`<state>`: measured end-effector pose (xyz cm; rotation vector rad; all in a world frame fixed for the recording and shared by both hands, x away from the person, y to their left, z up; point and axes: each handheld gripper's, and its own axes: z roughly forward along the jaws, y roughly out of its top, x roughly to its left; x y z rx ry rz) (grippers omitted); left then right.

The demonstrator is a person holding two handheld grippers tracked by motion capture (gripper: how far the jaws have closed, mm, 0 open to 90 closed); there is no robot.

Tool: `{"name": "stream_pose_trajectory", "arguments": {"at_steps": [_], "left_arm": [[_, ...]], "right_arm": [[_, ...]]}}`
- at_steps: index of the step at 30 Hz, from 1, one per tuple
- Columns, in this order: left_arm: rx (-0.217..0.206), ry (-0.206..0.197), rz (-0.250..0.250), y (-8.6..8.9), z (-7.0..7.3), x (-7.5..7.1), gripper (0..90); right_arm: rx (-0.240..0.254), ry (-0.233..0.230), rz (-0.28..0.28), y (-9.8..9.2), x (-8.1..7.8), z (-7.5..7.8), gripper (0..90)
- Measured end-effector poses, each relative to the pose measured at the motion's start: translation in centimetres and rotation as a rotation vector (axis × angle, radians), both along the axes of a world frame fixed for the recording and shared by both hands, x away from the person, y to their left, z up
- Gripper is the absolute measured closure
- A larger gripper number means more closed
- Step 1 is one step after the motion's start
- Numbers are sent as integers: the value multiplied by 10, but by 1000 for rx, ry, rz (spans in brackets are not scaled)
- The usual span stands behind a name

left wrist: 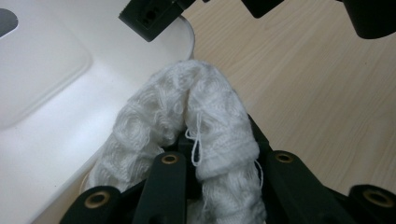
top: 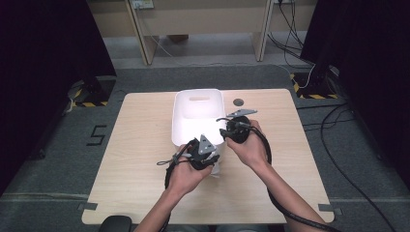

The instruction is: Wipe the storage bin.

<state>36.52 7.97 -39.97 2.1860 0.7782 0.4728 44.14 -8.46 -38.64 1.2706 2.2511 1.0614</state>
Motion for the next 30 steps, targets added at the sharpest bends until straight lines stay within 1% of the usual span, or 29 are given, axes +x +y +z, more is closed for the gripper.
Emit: {"name": "stream_pose_trajectory", "arguments": {"at_steps": [4, 7, 10, 13, 17, 20, 21, 23, 25, 27, 30], "left_arm": [[0, 3, -2, 0, 2, 0, 757], [9, -6, -5, -2, 5, -1, 757], [7, -20, -11, -4, 7, -2, 757], [8, -15, -13, -5, 6, 0, 757], [20, -8, -17, -7, 4, 1, 757], [32, -1, -19, -9, 1, 2, 757], [30, 1, -18, -9, -2, 3, 758], [42, 8, -19, -11, -7, 4, 758], [40, 9, -20, -12, -11, 5, 758], [54, 16, -25, -14, -14, 6, 759], [62, 21, -30, -16, -19, 7, 759]], "right_arm": [[0, 1, 0, 0, 0, 0, 691], [0, 2, 0, 0, 0, 0, 691], [1, 4, 2, 0, 0, 0, 690], [2, 5, 0, 0, 0, 0, 690], [5, 9, 0, 0, 0, 0, 690], [4, 5, 2, 0, 1, 0, 691], [3, 5, 2, 0, 0, 0, 691], [3, 7, 0, 0, 0, 0, 691], [2, 7, 1, 0, 0, 0, 690], [4, 7, 2, 0, 0, 0, 690], [4, 6, 3, 0, 1, 0, 691]]}}
